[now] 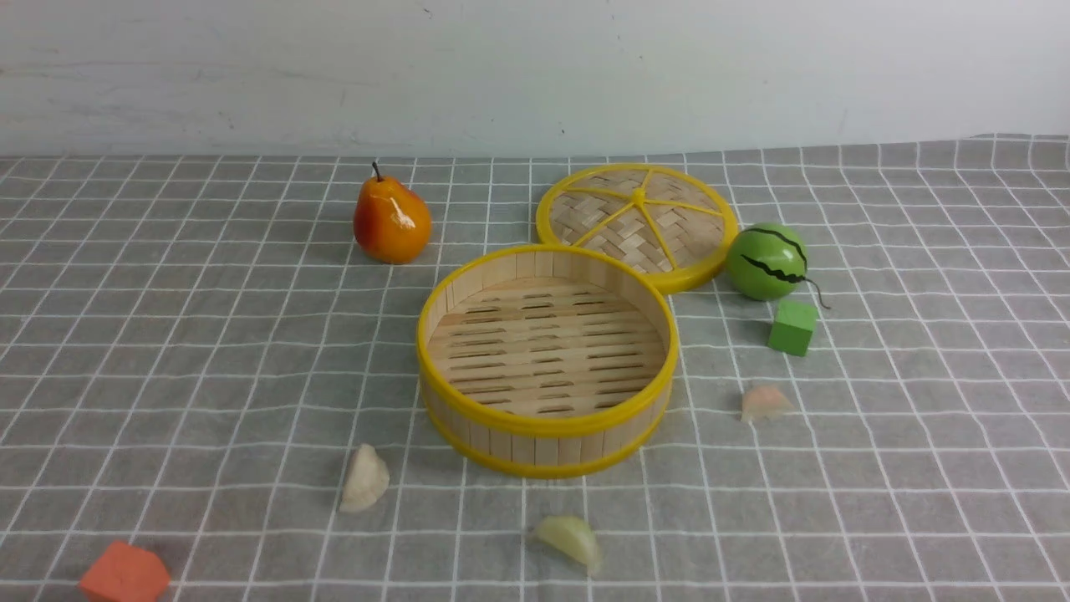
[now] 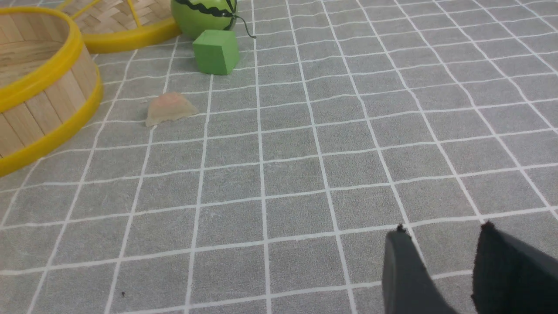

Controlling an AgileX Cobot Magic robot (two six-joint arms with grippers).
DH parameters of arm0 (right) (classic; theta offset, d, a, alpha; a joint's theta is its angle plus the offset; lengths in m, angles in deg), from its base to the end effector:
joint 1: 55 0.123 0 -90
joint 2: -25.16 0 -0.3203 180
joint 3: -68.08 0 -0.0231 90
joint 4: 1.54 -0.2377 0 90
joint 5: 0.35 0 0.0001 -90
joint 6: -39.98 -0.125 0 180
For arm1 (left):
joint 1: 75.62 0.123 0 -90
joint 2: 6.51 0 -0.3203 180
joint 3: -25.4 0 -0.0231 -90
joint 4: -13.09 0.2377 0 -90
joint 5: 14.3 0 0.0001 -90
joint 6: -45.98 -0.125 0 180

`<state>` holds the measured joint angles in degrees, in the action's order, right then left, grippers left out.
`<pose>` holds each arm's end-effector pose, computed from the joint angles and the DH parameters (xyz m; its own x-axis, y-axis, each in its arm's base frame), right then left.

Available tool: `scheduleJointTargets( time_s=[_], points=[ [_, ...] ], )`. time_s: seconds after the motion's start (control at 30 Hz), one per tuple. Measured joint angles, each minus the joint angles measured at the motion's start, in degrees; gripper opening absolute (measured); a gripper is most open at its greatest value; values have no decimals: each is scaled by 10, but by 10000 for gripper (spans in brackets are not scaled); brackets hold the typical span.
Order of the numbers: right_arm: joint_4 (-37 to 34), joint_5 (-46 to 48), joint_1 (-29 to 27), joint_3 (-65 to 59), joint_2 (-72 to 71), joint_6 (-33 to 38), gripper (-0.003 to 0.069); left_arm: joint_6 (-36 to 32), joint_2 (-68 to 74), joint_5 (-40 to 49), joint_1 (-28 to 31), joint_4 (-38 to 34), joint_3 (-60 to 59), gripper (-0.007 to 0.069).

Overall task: Put the dumplings into the steamer on the table with the grey tablecloth.
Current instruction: 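Reach for and grasp a dumpling on the table with the left gripper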

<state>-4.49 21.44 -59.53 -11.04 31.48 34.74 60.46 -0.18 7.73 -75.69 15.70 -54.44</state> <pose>0.0362 -0.0005 0.1631 -0.2836 0.1617 -0.9452 0.1011 0.9852 0.1382 0.0360 0.0021 0.1582 -0.3020 -0.2085 -0.9302 -0.0799 0.9779 -0.1933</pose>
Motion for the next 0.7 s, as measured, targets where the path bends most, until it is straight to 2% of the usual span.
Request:
scheduleJointTargets(
  time_s=[0.7],
  points=[
    [7, 0, 0, 0, 0, 0, 240, 0, 0, 0, 0, 0, 0, 237]
  ],
)
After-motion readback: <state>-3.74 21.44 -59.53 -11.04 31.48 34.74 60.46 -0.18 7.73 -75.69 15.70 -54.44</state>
